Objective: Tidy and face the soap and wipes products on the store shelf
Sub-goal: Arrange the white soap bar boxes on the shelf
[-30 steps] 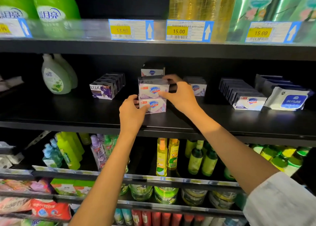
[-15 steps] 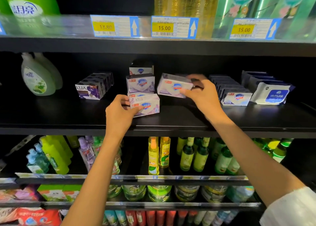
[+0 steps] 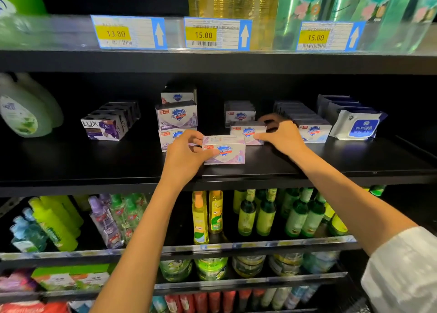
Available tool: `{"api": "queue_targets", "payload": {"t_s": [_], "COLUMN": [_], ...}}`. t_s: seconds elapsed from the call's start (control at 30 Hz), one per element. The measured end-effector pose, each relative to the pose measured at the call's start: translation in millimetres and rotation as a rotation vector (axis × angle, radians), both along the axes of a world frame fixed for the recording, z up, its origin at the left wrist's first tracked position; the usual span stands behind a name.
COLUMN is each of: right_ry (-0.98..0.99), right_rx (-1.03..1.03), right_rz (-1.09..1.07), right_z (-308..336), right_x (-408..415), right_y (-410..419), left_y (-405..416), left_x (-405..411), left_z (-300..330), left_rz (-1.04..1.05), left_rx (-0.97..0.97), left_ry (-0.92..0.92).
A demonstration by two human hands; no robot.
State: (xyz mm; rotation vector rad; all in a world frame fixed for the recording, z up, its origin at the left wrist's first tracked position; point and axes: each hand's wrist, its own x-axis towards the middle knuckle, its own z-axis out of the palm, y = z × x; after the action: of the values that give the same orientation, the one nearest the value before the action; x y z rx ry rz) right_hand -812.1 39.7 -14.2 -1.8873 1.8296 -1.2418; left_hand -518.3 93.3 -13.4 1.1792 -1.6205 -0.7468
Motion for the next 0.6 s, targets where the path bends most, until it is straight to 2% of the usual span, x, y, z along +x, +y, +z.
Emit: {"api": "queue_targets", "payload": {"t_s": [0.6], "right_ry": [0.109], "right_rx": [0.022], "right_rz": [-0.111], "right_z": [0], "right_x": [5], "right_y": [-71], "left_y": [-7], "left_x": [-5], "left_z": [-9], "left_rz": [-0.034], "left_rx": [-0.013], "left_ry": [-0.054]}}
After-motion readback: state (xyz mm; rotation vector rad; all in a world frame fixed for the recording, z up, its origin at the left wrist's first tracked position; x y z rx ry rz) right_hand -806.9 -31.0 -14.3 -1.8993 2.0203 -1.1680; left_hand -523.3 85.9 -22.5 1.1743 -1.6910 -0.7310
